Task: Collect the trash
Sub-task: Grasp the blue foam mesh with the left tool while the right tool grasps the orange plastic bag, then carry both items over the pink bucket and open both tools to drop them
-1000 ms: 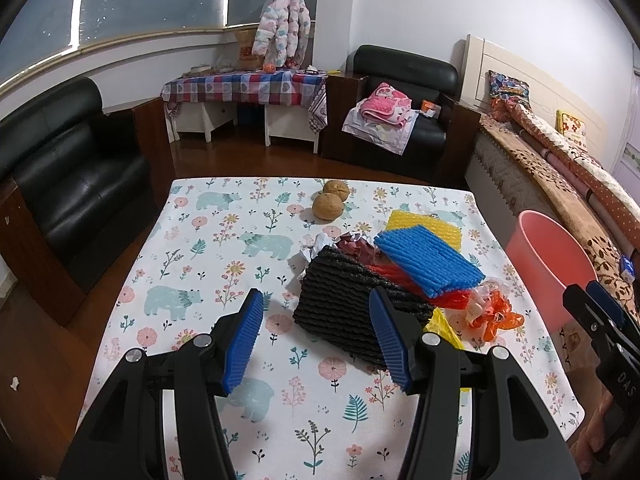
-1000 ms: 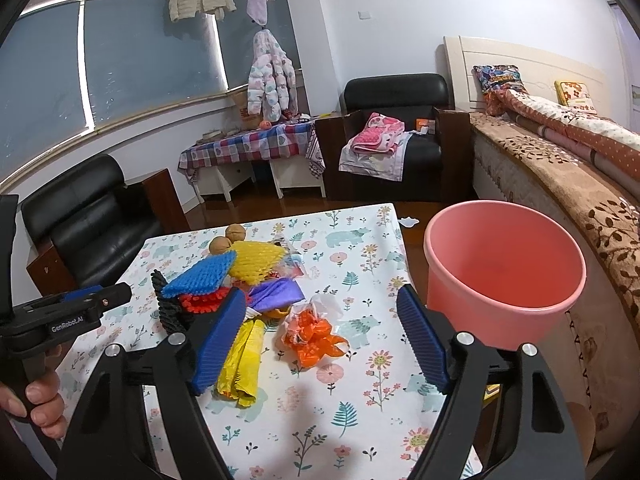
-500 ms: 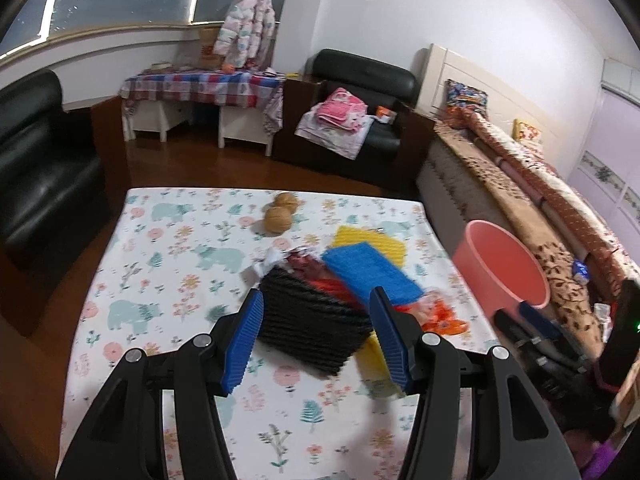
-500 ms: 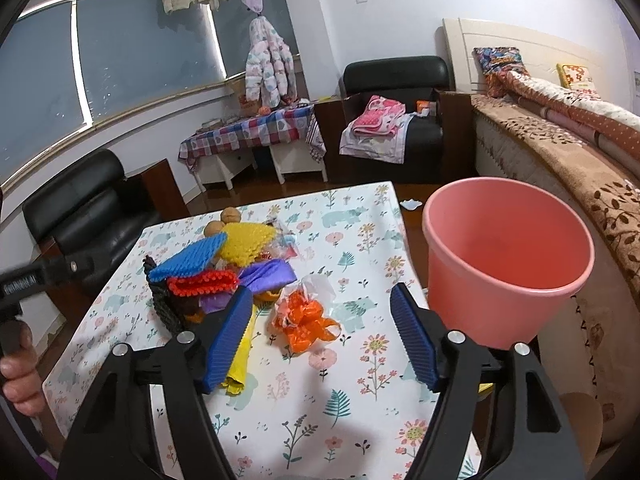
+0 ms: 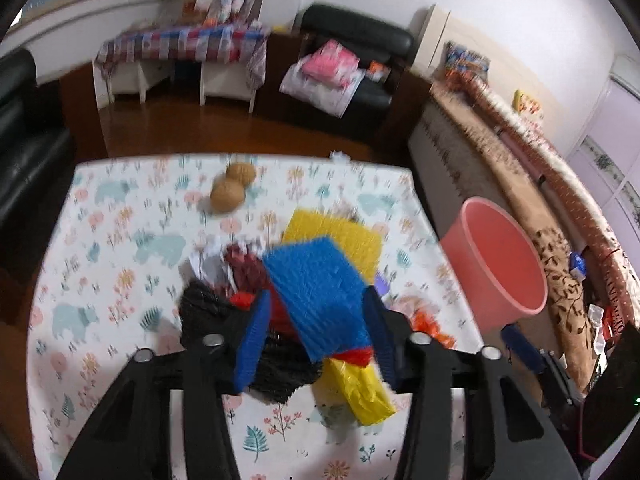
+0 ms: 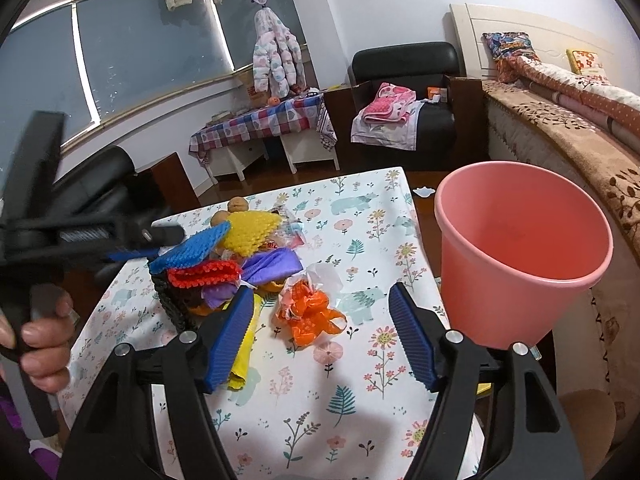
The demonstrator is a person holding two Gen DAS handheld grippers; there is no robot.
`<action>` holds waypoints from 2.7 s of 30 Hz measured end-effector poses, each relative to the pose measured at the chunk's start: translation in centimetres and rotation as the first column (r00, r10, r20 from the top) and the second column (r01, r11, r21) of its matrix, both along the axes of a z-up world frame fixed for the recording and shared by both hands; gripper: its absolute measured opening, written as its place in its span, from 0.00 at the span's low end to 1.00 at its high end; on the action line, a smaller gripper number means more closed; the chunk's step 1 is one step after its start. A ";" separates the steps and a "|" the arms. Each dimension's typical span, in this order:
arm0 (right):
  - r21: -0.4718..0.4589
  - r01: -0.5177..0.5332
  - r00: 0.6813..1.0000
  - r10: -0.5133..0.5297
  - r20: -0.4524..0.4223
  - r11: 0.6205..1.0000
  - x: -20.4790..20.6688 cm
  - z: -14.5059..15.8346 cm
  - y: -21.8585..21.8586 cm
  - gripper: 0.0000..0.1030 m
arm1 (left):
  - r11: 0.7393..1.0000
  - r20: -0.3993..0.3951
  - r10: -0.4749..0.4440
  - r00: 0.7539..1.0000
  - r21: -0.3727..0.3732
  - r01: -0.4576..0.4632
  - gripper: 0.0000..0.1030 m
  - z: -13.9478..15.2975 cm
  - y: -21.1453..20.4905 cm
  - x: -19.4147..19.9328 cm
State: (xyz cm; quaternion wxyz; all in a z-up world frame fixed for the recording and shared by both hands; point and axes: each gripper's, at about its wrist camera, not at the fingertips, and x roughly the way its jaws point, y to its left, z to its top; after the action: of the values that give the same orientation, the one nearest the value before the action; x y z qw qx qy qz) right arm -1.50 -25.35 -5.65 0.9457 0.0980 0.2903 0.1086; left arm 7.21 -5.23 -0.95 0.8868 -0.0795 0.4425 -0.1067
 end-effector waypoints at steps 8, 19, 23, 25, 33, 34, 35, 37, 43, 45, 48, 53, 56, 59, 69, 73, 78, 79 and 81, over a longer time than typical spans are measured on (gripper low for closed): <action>0.045 -0.057 0.995 0.060 -0.078 0.997 1.7 -1.0 0.3 0.68 | 1.000 -0.027 0.018 0.999 -0.020 -0.018 0.07 -2.2 1.5 -1.2; 0.048 -0.094 0.970 0.103 -0.220 0.994 5.6 -2.7 1.2 0.43 | 0.999 0.064 0.000 0.998 -0.038 0.003 0.06 0.1 2.5 -3.1; 0.084 -0.113 0.966 0.129 -0.224 0.990 5.4 -3.1 0.8 0.30 | 0.999 0.089 -0.010 0.996 -0.048 0.015 0.06 1.0 2.1 -3.4; 0.087 -0.109 0.970 0.125 -0.206 0.990 5.0 -2.9 0.5 0.21 | 0.999 0.107 -0.020 0.994 -0.045 0.025 0.06 1.5 1.8 -3.5; 0.157 -0.067 0.988 0.087 -0.124 0.985 3.4 -1.0 -2.3 0.15 | 0.995 0.157 -0.071 0.985 -0.055 0.081 0.06 3.2 -0.7 -3.0; 0.160 -0.052 0.992 0.069 -0.104 0.986 3.1 -0.5 -3.0 0.15 | 0.994 0.162 -0.082 0.983 -0.055 0.092 0.06 3.4 -1.2 -2.8; 0.160 -0.041 0.994 0.057 -0.092 0.986 3.0 -0.1 -3.4 0.15 | 0.993 0.169 -0.098 0.981 -0.054 0.108 0.06 3.7 -1.9 -2.6; 0.151 -0.001 0.998 0.009 -0.054 0.989 2.4 1.1 -4.7 0.15 | 0.989 0.188 -0.132 0.973 -0.048 0.143 0.06 4.1 -3.4 -2.3; 0.140 0.158 0.987 -0.158 -0.010 0.977 1.7 2.5 -9.6 0.15 | 0.966 0.209 -0.239 0.948 -0.047 0.254 0.06 4.8 -9.3 -0.6; 0.131 0.230 0.973 -0.230 -0.015 0.964 1.9 2.4 -11.7 0.15 | 0.957 0.215 -0.274 0.937 -0.037 0.288 0.06 4.8 -11.4 -0.1; 0.118 0.288 0.957 -0.288 -0.020 0.950 2.0 2.1 -14.0 0.15 | 0.940 0.223 -0.325 0.919 -0.030 0.339 0.06 4.8 -14.8 0.7; 0.090 0.350 0.937 -0.347 -0.048 0.932 2.8 0.9 -16.2 0.15 | 0.919 0.209 -0.386 0.899 -0.003 0.395 0.06 3.5 -20.4 2.6; 0.084 0.371 0.928 -0.367 -0.065 0.925 3.1 0.2 -17.3 0.15 | 0.907 0.190 -0.420 0.887 0.043 0.420 0.06 1.9 -23.0 3.2; 0.073 0.379 0.924 -0.373 -0.081 0.923 3.5 -0.6 -17.4 0.15 | 0.896 0.151 -0.444 0.883 0.065 0.439 0.06 0.2 -25.0 3.8; 0.089 0.387 0.919 -0.376 -0.116 0.918 3.5 -1.8 -17.8 0.25 | 0.891 0.116 -0.454 0.883 0.088 0.446 0.19 -2.0 -26.8 4.2; 0.092 0.385 0.919 -0.373 -0.127 0.918 3.6 -1.8 -17.9 0.27 | 0.896 0.134 -0.444 0.886 0.088 0.436 0.37 -1.5 -26.3 3.9; 0.105 0.387 0.920 -0.374 -0.119 0.916 3.1 -1.2 -17.6 0.37 | 0.905 0.163 -0.426 0.890 0.075 0.419 0.41 -0.2 -25.1 3.4; 0.105 0.384 0.921 -0.372 -0.116 0.917 3.0 -1.0 -17.4 0.37 | 0.907 0.167 -0.421 0.891 0.069 0.416 0.41 0.1 -24.7 3.2; 0.101 0.377 0.924 -0.367 -0.105 0.921 2.8 -0.5 -16.9 0.38 | 0.911 0.179 -0.411 0.894 0.059 0.407 0.42 0.7 -23.9 2.9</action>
State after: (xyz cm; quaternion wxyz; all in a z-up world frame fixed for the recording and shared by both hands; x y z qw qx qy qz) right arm 1.28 -42.26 -6.17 0.9284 0.2124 0.2990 -0.0601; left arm 10.09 -29.15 -0.24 0.8829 0.0348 0.3651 -0.2933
